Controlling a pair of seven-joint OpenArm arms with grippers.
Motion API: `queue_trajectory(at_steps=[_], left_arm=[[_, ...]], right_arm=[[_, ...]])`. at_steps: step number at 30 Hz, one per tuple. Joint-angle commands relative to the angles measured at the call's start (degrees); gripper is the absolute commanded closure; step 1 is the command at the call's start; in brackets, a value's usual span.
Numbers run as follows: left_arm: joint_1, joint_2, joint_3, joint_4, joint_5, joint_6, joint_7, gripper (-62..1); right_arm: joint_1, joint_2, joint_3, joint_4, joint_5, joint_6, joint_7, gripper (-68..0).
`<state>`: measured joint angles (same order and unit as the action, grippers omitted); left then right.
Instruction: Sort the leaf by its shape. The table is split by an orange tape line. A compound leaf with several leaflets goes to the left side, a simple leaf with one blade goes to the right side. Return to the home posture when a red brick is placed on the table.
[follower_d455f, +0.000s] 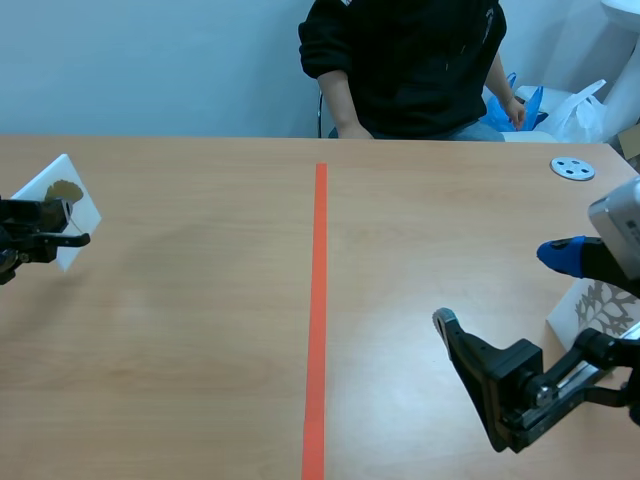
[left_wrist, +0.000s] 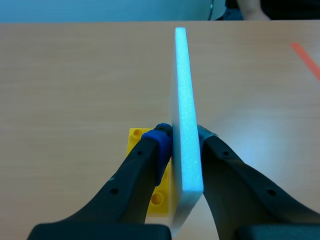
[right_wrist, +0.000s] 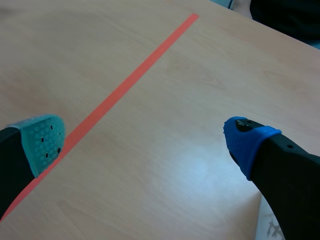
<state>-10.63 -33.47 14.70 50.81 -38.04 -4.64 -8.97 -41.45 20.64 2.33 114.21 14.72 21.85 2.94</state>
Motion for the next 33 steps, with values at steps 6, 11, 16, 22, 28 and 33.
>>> queue_trajectory(at_steps=[6, 11, 16, 22, 28, 33], left_arm=[[-1.7, 0.5, -0.7, -6.6, -0.3, 0.7, -6.8, -4.1], [-3.6, 1.8, -0.6, -12.8, -0.4, 0.4, -7.2, -4.1], [-3.8, 3.4, -0.6, -15.3, -0.3, 0.2, -9.2, -4.1], [-3.8, 4.5, -0.6, -17.0, -0.3, 0.2, -7.9, -7.7], [-3.8, 4.4, -0.6, -16.9, -0.3, 0.2, -8.3, -23.4], [-3.7, 3.3, -0.6, -15.2, -0.6, -0.1, -12.2, -46.8]], right_arm=[[0.5, 0.6, 0.3, 0.7, 0.0, 0.0, 0.9, -67.9], [0.5, 0.6, 0.3, 0.7, 0.0, 0.0, 0.9, -67.9], [0.5, 0.6, 0.3, 0.7, 0.0, 0.0, 0.9, -67.9], [0.5, 0.6, 0.3, 0.7, 0.0, 0.0, 0.9, -67.9], [0.5, 0.6, 0.3, 0.7, 0.0, 0.0, 1.1, -67.9], [0.5, 0.6, 0.3, 0.7, 0.0, 0.0, 1.1, -67.9]])
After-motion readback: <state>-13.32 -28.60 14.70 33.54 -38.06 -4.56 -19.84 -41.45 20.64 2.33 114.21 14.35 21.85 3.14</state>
